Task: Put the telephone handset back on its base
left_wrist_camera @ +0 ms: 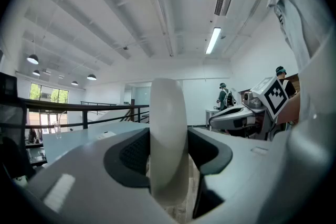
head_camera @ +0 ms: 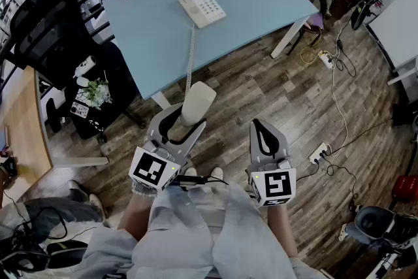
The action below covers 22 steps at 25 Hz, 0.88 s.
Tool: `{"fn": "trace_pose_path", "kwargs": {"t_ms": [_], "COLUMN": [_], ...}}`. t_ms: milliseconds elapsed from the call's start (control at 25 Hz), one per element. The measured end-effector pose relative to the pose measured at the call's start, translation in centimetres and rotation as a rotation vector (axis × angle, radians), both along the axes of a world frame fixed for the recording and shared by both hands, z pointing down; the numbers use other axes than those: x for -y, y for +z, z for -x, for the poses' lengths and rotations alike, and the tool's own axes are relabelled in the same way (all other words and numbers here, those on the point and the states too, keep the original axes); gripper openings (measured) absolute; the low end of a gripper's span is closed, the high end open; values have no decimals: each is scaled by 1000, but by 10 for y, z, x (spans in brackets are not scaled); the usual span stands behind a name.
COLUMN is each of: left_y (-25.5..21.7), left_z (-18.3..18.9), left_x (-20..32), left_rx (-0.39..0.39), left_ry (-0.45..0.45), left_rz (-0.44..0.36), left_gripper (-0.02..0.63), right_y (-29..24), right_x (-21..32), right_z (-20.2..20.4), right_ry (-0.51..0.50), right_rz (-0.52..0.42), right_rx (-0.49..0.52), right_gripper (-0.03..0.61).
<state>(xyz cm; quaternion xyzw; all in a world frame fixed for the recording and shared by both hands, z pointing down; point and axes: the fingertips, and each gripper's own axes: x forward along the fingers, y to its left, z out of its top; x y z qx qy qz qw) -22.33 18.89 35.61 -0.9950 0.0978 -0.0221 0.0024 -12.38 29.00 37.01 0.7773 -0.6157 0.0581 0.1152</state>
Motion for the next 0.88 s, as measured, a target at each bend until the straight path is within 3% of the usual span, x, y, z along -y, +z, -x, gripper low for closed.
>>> {"fn": "trace_pose_path", "kwargs": {"t_ms": [880], "left_y": [9], "left_z": [0], "left_x": [5], "left_rx": [20], "left_ry": [-19], "left_rz": [0], "left_gripper": [218], "right_y": [8], "right_x": [2], "right_z": [-2], "right_ry": [-5], "right_rz": [15], "right_rx": [24], "right_gripper": [-2]}}
